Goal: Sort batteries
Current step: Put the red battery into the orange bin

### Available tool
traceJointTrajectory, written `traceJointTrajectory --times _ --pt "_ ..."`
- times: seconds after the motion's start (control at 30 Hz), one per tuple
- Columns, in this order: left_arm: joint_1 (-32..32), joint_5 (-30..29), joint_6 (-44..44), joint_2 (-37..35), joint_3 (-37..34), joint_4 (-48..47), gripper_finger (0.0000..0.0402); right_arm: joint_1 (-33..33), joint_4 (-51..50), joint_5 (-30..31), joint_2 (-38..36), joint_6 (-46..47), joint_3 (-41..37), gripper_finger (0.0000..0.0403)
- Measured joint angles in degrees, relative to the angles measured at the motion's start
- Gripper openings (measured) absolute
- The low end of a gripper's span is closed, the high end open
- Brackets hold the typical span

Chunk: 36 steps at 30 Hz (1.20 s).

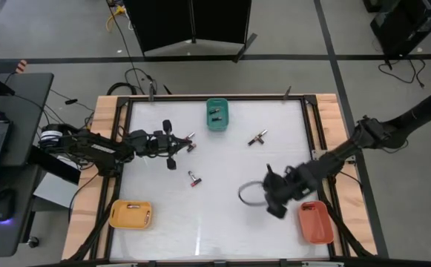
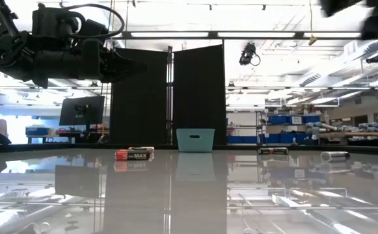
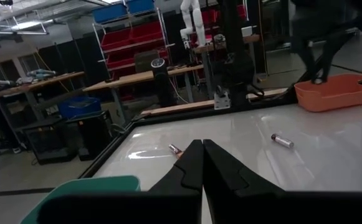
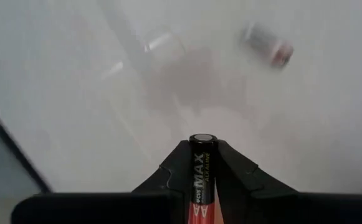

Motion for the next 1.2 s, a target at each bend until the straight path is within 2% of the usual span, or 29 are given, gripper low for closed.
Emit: traceJointTrajectory --times 0.27,0.5,1.2 --pt "0.00 0.00 -0.28 0.00 0.00 -0.02 0.0012 13.83 -2.40 -3.42 0.00 7.06 0.00 0.0058" --pt "0.00 -0.01 -1.15 0.00 0.00 -0.26 0.0012 20.85 -4.11 -3.43 0.27 14.35 -0.27 0.0058" --pt "0.00 -0.02 -1.20 0.00 0.00 -0.73 0.0012 22.51 8.13 -6.66 0.72 11.99 -14.84 0.0063"
